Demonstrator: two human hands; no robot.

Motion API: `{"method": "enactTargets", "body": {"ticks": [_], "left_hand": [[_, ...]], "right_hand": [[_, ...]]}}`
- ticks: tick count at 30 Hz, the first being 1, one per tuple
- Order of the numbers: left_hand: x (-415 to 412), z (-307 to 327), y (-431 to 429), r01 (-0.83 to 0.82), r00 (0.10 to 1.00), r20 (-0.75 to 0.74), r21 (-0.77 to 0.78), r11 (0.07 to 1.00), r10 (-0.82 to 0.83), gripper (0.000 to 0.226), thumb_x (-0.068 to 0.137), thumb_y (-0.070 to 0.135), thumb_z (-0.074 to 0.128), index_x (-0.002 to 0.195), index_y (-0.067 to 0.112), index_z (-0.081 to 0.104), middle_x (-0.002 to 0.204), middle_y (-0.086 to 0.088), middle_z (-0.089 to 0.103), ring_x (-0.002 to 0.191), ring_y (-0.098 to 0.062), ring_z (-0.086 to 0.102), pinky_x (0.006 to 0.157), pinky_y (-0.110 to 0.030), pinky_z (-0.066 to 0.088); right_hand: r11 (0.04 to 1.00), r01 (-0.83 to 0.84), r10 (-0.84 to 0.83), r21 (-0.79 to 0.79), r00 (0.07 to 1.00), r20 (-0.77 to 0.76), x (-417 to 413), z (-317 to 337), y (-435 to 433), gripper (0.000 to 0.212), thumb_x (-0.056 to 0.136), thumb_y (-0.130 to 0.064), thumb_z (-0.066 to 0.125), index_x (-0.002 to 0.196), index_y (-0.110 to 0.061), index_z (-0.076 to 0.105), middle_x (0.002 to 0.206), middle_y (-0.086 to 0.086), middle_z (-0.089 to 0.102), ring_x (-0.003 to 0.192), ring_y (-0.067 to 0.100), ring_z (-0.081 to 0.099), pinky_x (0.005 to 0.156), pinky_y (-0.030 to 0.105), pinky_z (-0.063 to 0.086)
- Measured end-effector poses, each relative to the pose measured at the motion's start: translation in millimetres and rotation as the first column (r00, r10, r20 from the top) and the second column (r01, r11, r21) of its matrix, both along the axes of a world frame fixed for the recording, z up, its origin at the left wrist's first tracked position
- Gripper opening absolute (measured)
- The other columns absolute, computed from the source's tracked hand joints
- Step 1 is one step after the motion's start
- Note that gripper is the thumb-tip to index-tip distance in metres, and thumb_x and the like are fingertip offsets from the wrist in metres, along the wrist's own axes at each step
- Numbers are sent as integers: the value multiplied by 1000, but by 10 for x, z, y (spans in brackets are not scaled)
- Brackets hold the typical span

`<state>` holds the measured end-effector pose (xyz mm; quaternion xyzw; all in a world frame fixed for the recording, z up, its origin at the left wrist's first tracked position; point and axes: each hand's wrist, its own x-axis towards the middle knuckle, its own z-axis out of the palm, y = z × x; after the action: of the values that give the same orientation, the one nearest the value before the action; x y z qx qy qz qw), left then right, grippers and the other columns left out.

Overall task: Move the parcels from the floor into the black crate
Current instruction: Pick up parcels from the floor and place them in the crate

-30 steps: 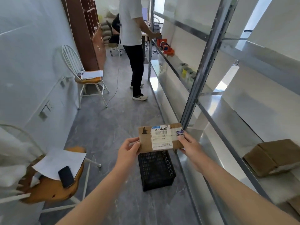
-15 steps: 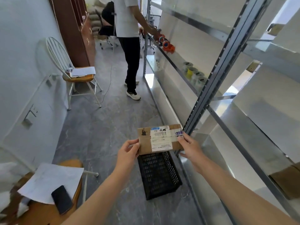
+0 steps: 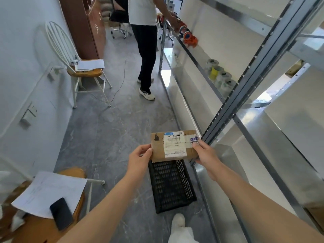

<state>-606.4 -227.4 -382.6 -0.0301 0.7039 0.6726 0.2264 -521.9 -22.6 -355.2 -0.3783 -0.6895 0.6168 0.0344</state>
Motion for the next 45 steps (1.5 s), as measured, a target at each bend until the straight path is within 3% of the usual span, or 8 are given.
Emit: {"method": "enactTargets", "body": {"ticks": [4,11,16,22,32,38,41,45], "left_hand": [[-174,-113,266,-52,998,30,-83,995,54,9,98,15,58,101,19,65,106,-1,69,100,-16,66,92,-34,55],[-446,-421,1051,-98,984,125,-211,972,127,4,96,14,60,96,13,64,99,0,68,93,-14,66,66,-18,48],[-687,-929,1535,-165,973,111,-279,946,203,10,94,8,62,87,13,66,92,-3,70,88,-16,66,65,-19,46],[-787,-1711,1846,-155,973,101,-378,913,207,12,91,10,65,84,19,67,84,5,69,82,-8,64,64,-16,44],[-1165,-3474,1966,-48,952,252,-441,896,175,13,89,15,69,85,27,66,80,9,71,75,-4,68,59,-15,48],[-1516,-4810,2048,48,971,225,-499,865,76,28,92,8,58,117,21,61,113,7,51,97,-8,57,69,-10,42],[-1592,-5394,2082,90,962,263,-546,833,69,44,94,10,55,137,19,50,117,10,37,103,-15,55,79,-22,53],[-1675,-6045,2152,148,927,367,-545,825,76,40,94,9,52,134,9,53,128,1,43,97,-13,50,83,-26,44]], "right_hand": [[999,-24,24,-38,1000,7,-262,-121,278,31,103,-24,48,98,-50,65,92,-22,73,87,-3,69,64,15,53],[989,-104,114,-101,988,102,-622,-526,1046,32,104,-22,44,128,-39,58,112,-14,70,102,2,65,84,24,52],[975,-123,152,-186,977,152,-883,-1094,1534,38,104,-16,45,109,-52,56,90,-22,74,78,-9,68,53,10,50],[976,-49,101,-212,966,240,-1045,-1984,1826,37,104,-15,43,129,-37,60,117,-12,70,111,6,63,91,28,51],[967,81,25,-241,913,408,-1303,-3731,1832,38,102,-15,48,114,-47,64,95,-17,75,86,3,73,61,17,56],[952,116,21,-283,898,439,-1668,-5091,1770,40,104,-13,45,137,-33,55,122,-8,68,113,10,62,107,37,46],[948,126,22,-291,889,457,-1883,-5739,1712,41,104,-12,45,140,-30,53,129,-5,64,113,11,60,107,36,45],[954,116,36,-275,869,493,-2085,-6448,1720,42,104,-11,44,140,-30,54,125,-4,64,100,6,62,84,23,51]]}}
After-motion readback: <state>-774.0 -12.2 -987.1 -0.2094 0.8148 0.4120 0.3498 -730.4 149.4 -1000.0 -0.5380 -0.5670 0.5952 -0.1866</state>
